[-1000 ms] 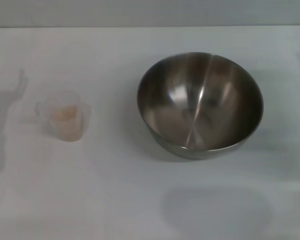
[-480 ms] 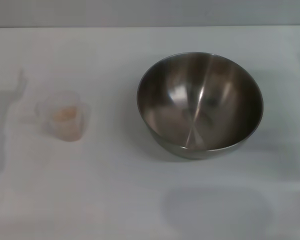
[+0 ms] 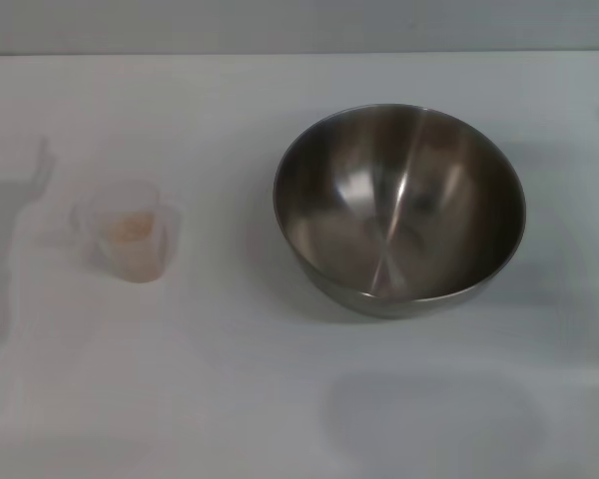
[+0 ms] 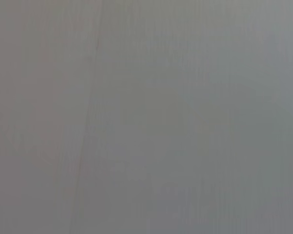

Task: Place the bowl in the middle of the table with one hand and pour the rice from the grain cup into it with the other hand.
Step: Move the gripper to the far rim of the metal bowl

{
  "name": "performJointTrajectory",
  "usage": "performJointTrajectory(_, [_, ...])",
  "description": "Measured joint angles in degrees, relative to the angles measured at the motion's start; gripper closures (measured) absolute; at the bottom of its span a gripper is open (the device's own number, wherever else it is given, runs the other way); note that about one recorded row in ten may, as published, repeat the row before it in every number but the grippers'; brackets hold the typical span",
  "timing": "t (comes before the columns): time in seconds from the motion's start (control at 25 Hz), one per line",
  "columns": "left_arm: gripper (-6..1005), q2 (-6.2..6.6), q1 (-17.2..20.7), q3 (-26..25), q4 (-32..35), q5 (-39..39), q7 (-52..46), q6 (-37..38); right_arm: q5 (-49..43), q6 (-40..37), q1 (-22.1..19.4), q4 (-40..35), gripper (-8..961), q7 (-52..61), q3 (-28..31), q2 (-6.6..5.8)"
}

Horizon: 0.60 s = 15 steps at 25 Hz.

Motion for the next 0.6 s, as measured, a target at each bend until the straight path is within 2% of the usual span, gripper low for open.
performJointTrajectory(0.24, [154,0.0,0.0,0.0,0.0,0.0,0.0,0.0,0.0,-3.3,0.0,1.1,174,-13.7,-2.3,0.19])
performJointTrajectory(0.4, [153,0.06,-0.1,0.0,-0.1,0.0,0.0,0.0,0.0,1.5,-2.4,8.4,175,-12.6,-2.4,-0.27])
performJointTrajectory(0.48, [155,0.08,-0.1,0.0,-0.1,0.0,0.0,0.0,-0.1,9.6,-5.8,17.5,175,-10.1,-2.4,-0.81])
performJointTrajectory(0.6, [155,0.15,-0.1,0.0,-0.4,0.0,0.0,0.0,-0.2,29.0,-9.9,32.8,175,-8.9,-1.7,-1.87])
